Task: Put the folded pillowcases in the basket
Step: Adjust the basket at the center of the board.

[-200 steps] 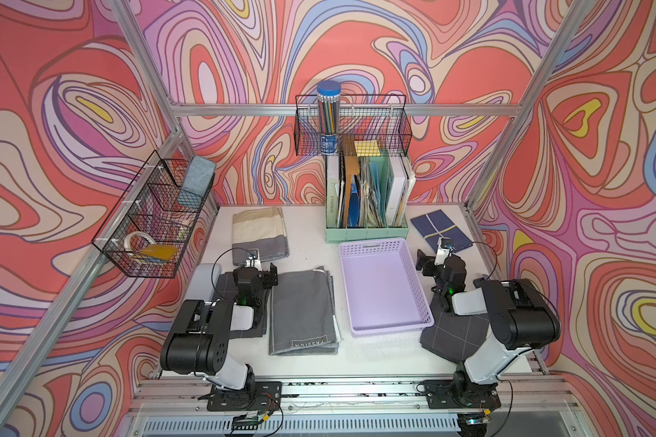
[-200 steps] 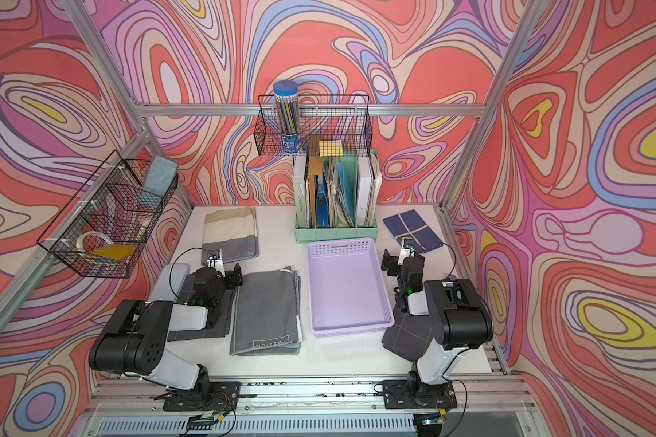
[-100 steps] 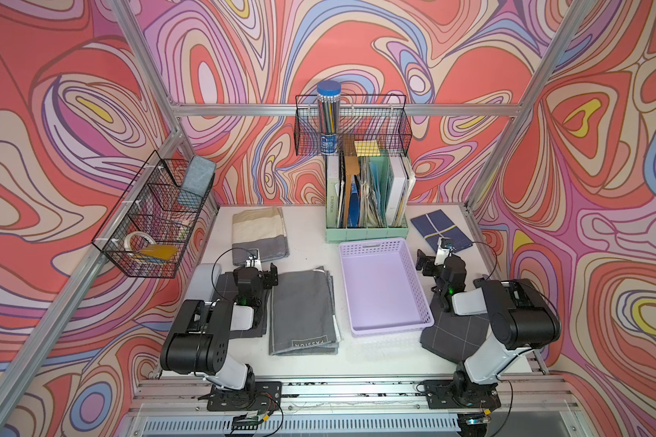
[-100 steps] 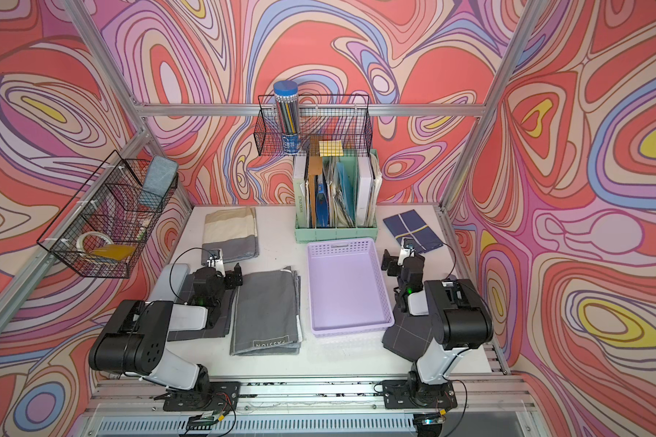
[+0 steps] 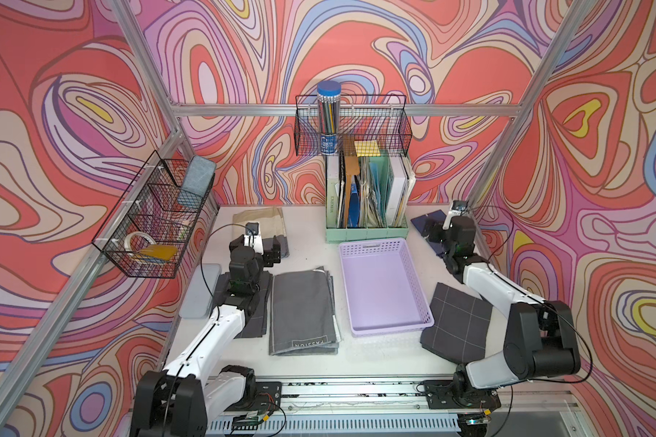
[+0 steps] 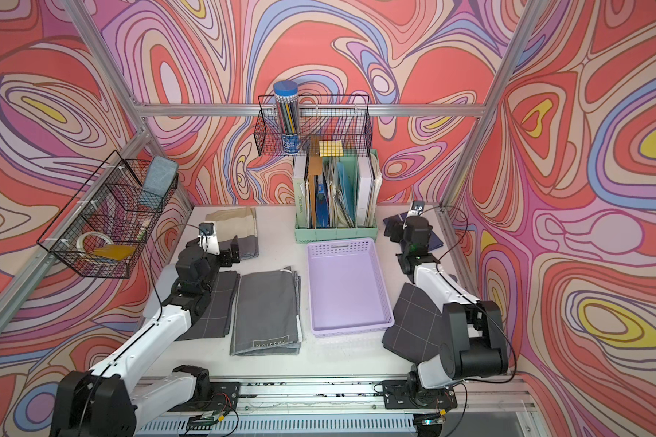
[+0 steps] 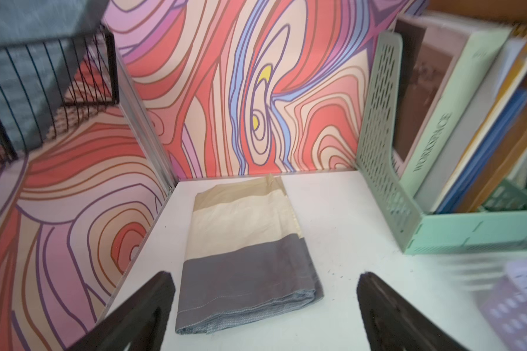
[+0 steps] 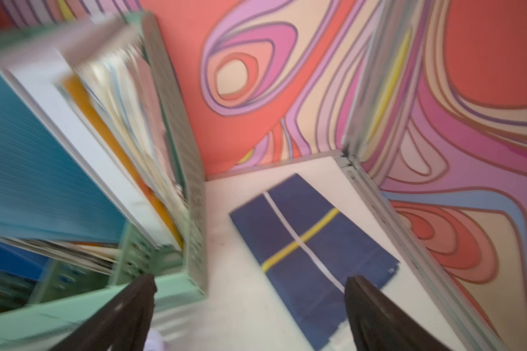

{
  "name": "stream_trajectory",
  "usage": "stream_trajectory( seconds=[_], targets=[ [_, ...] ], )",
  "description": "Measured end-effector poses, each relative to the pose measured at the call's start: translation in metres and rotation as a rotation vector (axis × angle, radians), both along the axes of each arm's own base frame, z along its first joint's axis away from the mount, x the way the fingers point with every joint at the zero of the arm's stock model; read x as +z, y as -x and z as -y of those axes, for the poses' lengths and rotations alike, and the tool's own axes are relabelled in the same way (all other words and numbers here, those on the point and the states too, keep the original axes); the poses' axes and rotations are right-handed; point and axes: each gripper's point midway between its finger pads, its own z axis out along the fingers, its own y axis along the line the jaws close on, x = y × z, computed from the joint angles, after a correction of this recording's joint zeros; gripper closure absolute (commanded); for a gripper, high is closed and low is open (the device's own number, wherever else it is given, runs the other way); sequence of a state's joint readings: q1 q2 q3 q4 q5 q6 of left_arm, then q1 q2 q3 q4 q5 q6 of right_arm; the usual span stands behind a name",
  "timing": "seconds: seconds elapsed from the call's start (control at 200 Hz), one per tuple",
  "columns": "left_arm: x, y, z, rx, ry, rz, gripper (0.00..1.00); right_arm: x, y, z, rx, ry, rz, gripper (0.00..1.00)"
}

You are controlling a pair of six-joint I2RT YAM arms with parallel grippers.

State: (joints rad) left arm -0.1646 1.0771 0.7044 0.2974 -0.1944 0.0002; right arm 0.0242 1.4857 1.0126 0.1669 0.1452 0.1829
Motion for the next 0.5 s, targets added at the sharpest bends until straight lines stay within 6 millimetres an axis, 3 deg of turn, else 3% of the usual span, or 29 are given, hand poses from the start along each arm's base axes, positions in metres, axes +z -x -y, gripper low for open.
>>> stream_trajectory(
  seconds=[0.09, 0.13, 0.145, 0.19, 0.215, 0.255, 0.305, 0.38, 0.446, 0.501],
  targets=[
    [0.059, 0.005, -0.002, 0.05, 0.119, 0.006, 0.01, 0.036, -0.003, 0.005, 0.035, -0.181, 0.041, 0.02],
    [0.077, 0.009, -0.006, 0.08, 0.167, 0.008, 0.02, 0.035, -0.002, 0.009, 0.053, -0.25, 0.038, 0.13],
    [0.085, 0.011, -0.009, 0.093, 0.191, 0.012, 0.06, 0.032, 0.0, 0.01, 0.06, -0.284, 0.028, 0.15],
    [0.097, 0.019, -0.013, 0.108, 0.244, 0.016, 0.19, 0.015, 0.003, 0.013, 0.069, -0.364, -0.019, 0.34],
    [0.098, 0.022, -0.014, 0.107, 0.264, 0.012, 0.26, 0.003, 0.004, 0.013, 0.078, -0.399, -0.052, 0.44],
    [0.094, 0.029, -0.015, 0.104, 0.294, -0.013, 0.27, -0.017, 0.006, 0.012, 0.08, -0.443, -0.111, 0.52],
    [0.082, 0.036, -0.016, 0.11, 0.318, -0.063, 0.32, -0.044, 0.012, 0.006, 0.085, -0.501, -0.203, 0.74],
    [0.061, 0.04, -0.013, 0.107, 0.338, -0.162, 0.41, -0.064, 0.023, -0.003, 0.091, -0.544, -0.294, 0.89],
    [0.045, 0.044, -0.009, 0.103, 0.348, -0.248, 0.52, -0.063, 0.031, -0.007, 0.093, -0.556, -0.313, 0.91],
    [0.037, 0.048, -0.005, 0.094, 0.348, -0.311, 0.56, -0.056, 0.037, -0.008, 0.09, -0.563, -0.312, 0.8]
  ],
)
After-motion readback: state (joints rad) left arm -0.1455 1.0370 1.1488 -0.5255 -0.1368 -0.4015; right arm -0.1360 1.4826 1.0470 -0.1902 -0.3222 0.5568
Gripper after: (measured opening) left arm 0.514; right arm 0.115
